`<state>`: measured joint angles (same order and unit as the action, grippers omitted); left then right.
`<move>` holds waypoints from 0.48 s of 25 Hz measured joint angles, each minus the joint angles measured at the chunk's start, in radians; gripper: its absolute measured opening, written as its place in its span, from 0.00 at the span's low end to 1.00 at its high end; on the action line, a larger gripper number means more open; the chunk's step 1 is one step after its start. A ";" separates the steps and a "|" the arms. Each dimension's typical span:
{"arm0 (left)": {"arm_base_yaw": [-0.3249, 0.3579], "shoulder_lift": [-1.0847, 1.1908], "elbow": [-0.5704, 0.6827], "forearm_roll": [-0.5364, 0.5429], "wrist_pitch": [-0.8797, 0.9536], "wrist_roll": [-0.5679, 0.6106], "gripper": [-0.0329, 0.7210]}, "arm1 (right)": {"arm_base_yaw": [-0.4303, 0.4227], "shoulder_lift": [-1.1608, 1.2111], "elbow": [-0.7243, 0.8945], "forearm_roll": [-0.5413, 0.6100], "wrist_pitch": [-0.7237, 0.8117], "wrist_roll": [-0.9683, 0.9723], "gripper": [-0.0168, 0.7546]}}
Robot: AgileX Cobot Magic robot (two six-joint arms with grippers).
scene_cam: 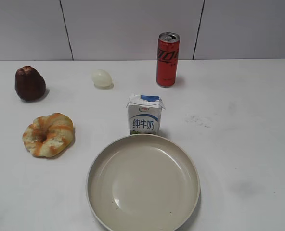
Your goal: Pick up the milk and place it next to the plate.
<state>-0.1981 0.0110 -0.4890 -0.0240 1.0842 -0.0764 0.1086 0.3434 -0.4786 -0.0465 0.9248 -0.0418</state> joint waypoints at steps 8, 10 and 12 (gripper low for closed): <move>0.000 0.000 0.000 0.000 0.000 0.000 0.32 | 0.000 -0.263 0.062 0.015 0.012 0.001 0.79; 0.000 0.000 0.000 0.000 0.000 0.000 0.32 | 0.000 -0.309 0.062 0.015 0.012 0.001 0.79; 0.000 0.000 0.000 0.000 0.000 0.000 0.32 | 0.000 -0.341 0.062 0.015 0.012 0.001 0.79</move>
